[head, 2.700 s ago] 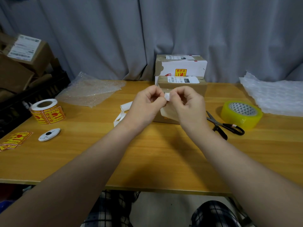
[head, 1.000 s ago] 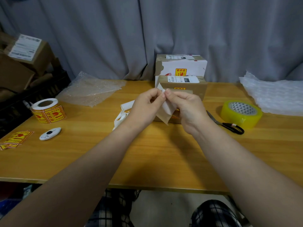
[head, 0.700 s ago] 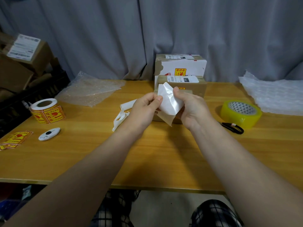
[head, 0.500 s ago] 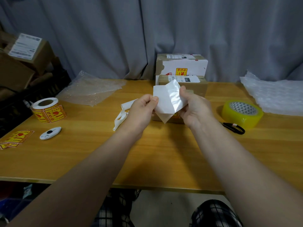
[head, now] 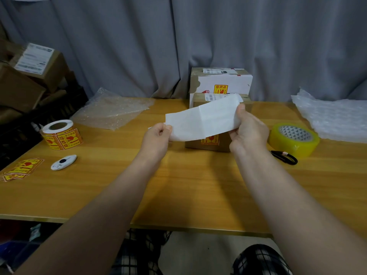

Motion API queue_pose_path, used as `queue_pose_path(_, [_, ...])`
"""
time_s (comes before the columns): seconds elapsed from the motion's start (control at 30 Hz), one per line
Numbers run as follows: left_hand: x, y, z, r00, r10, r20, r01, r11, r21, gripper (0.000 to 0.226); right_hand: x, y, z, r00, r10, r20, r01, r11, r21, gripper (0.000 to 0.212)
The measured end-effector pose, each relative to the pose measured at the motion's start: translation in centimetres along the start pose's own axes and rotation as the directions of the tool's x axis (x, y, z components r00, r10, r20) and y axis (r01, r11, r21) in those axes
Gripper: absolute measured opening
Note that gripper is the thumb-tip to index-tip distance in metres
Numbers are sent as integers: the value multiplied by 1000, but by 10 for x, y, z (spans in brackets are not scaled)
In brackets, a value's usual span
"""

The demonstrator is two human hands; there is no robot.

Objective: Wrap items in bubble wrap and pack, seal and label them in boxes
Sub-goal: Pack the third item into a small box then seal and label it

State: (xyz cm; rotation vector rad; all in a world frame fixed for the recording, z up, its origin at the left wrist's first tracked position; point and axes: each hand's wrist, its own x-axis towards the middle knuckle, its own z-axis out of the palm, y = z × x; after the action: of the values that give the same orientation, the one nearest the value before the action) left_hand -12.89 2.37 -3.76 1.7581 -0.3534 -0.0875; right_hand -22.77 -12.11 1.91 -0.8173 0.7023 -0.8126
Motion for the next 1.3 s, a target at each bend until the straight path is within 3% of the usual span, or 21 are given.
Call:
queue_pose_path(0.23, [11,-6,-9,990,14,-138,11,983,184,25,-4,4,2,992,-124,6,123,988,90,24])
queue_pose_path(0.4, [28,-2,-21,974,101,-201,-32,947,319,29,-3,7,1,980,-192,-40,196,966,166,25])
queue_pose_path(0.53, [35,3,-26,957,128,-261,-41,948,314,28,-1,2,2,977,-201,-71,212,950,230,21])
queue_pose_path(0.63, [42,2,-47,928,51,-369,39,972,230,23,13,-18,-5,962,-224,-159,259,931,258,20])
queue_pose_path(0.7, [43,2,-53,915,106,-389,2,964,266,22,17,-23,-7,954,-262,-146,290,930,227,19])
queue_pose_path(0.77, [39,8,-43,908,274,-318,-141,913,383,21,12,-14,-2,953,-296,-71,304,930,206,18])
queue_pose_path(0.87, [33,16,-24,881,468,-65,-335,716,613,12,0,2,6,939,-338,65,327,935,133,20])
queue_pose_path(0.9, [34,15,-21,893,448,42,-346,622,703,10,-1,5,7,933,-346,97,334,934,125,21])
queue_pose_path(0.97, [36,9,-20,942,235,238,-322,447,835,13,-1,7,6,921,-367,133,354,929,109,20])
queue_pose_path(1.0, [35,7,-20,953,116,279,-301,431,850,16,-1,9,5,913,-384,140,375,923,91,19])
queue_pose_path(1.03, [32,7,-18,955,61,291,-286,463,839,21,-1,10,4,899,-414,146,409,910,67,19])
queue_pose_path(1.1, [23,19,-14,949,220,225,-313,601,735,27,-1,13,1,845,-507,171,517,856,-14,17])
queue_pose_path(1.13, [14,30,-10,936,321,146,-339,705,623,27,-1,14,0,799,-566,200,587,807,-60,15])
queue_pose_path(1.17, [6,43,-5,941,327,90,-332,837,434,32,-2,15,0,741,-624,246,660,745,-98,12])
queue_pose_path(1.2, [-5,58,2,964,244,109,-260,949,180,38,-1,17,-1,673,-675,302,730,671,-126,10])
queue_pose_path(1.23, [-16,73,9,972,120,204,-111,992,-50,43,0,20,-1,600,-716,357,793,593,-142,9])
queue_pose_path(1.3, [-27,89,22,919,-26,393,124,966,-226,49,4,27,0,467,-762,449,882,440,-171,13])
